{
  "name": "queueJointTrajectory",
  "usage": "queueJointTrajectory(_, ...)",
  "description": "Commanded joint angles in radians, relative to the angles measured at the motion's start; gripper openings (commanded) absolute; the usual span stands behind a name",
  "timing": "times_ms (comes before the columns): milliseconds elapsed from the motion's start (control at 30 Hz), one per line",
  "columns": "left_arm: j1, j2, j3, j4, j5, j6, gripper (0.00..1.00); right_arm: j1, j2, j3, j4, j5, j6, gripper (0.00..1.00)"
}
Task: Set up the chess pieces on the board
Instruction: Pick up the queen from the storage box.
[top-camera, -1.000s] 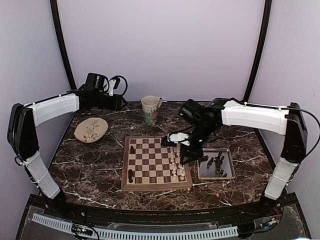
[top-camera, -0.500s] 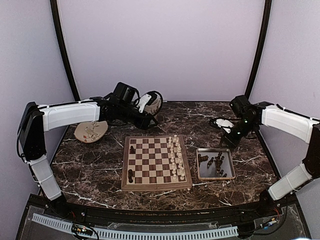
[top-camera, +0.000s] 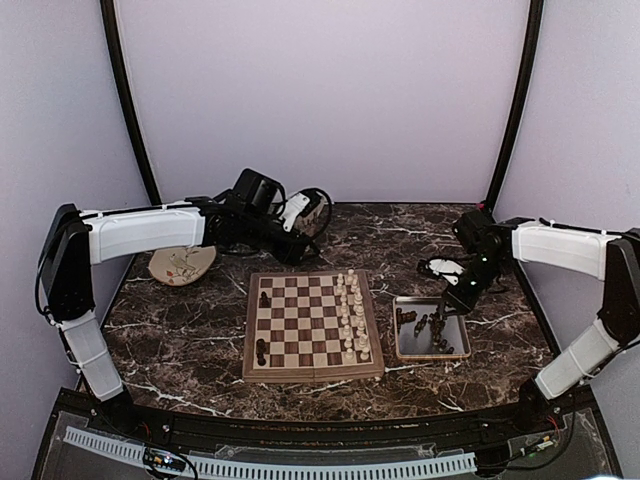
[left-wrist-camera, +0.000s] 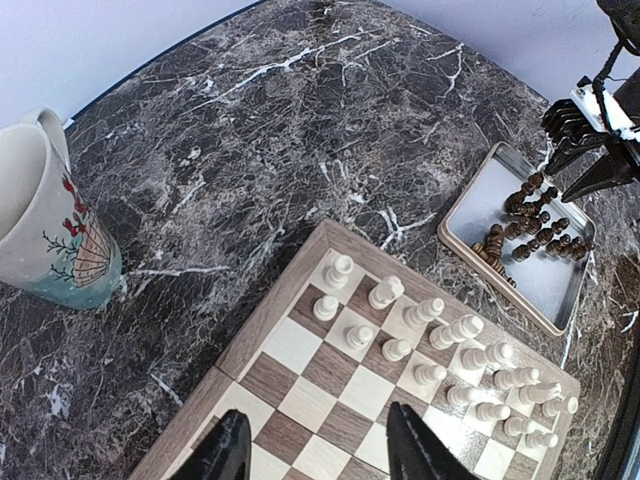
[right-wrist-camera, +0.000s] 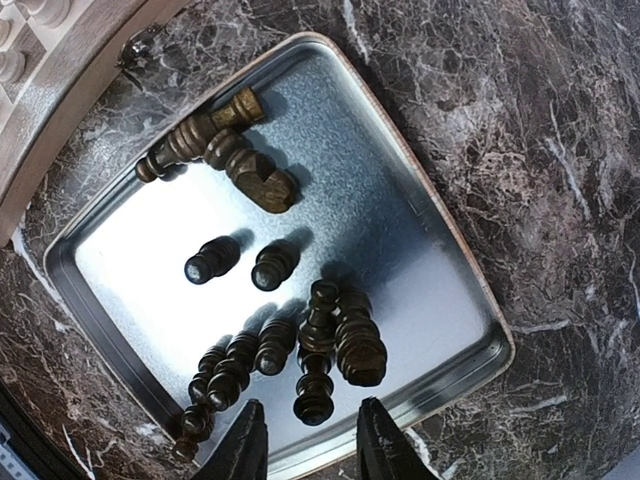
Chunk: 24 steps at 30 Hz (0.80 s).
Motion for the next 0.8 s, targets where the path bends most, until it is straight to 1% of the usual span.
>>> queueJointTrajectory(0,-0.007,-0.008,0.021,-0.021,-0.013,0.019,0.48,-0.008,0.015,-0.021,0.018,0.024,0.004,0.31)
queueJointTrajectory(67,-0.007,-0.008,0.021,-0.022,-0.012,0.02,0.48,-0.009,0.021,-0.028,0.02,0.026,0.003,0.3)
queueJointTrajectory(400,-0.016,0.0,0.02,-0.024,-0.011,0.023,0.48,-0.021,0.053,-0.041,0.027,0.003,-0.009,0.14)
queueJointTrajectory(633,-0.025,0.002,0.022,-0.027,-0.009,0.027,0.48,-0.066,0.07,-0.03,0.026,-0.067,-0.03,0.05)
queueJointTrajectory(767,-0.03,0.004,0.024,-0.029,-0.007,0.028,0.49,-0.095,0.081,-0.022,0.01,-0.108,-0.048,0.02)
